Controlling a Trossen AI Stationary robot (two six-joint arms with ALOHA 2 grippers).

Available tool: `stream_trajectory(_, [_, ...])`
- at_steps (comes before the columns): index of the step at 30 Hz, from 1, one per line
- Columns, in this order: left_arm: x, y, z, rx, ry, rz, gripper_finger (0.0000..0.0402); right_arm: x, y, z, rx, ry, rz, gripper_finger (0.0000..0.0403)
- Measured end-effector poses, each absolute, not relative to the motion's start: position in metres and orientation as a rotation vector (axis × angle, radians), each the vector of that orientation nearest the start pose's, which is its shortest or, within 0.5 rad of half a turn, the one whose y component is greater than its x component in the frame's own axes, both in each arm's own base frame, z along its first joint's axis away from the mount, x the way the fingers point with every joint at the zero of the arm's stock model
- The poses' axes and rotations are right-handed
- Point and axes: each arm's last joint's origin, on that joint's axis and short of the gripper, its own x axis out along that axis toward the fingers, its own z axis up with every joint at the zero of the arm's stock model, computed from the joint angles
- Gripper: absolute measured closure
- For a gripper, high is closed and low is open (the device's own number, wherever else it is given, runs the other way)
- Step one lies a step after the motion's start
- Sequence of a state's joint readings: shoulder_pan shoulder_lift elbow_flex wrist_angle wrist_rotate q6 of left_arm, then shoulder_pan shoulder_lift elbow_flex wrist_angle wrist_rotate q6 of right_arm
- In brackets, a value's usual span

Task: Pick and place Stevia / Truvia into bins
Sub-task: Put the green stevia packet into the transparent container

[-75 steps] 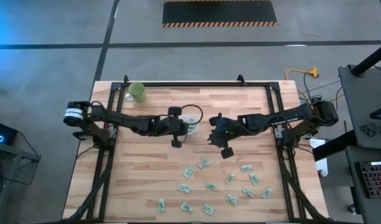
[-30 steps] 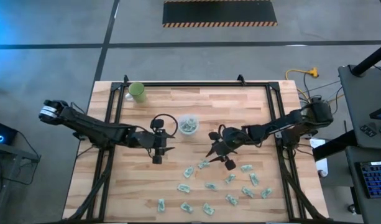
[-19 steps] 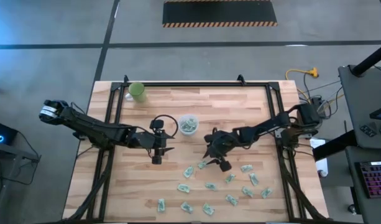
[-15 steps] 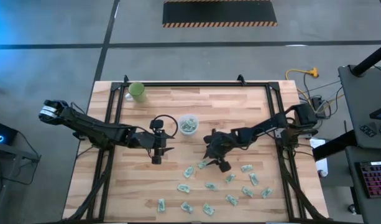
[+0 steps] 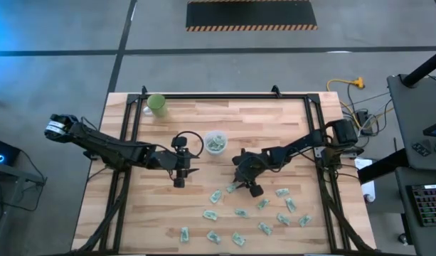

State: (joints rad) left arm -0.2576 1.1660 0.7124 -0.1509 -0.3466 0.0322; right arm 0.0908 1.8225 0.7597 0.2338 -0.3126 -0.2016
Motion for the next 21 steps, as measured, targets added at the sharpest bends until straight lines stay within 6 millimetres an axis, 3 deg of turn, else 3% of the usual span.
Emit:
stream_trajectory(10, [0.235, -0.052, 0.239, 0.211, 0.579, 0.077, 0.0218, 0.320, 0.038, 0.104, -0.153, 0.772, 0.486, 0.0385])
stream_trajectory(16, [0.235, -0.052, 0.238, 0.213, 0.585, 0.077, 0.0218, 0.321, 0.038, 0.108, -0.162, 0.760, 0.488, 0.0394])
stream_trajectory(21, [0.234, -0.052, 0.237, 0.217, 0.596, 0.077, 0.0218, 0.322, 0.036, 0.126, -0.203, 0.733, 0.424, 0.0394])
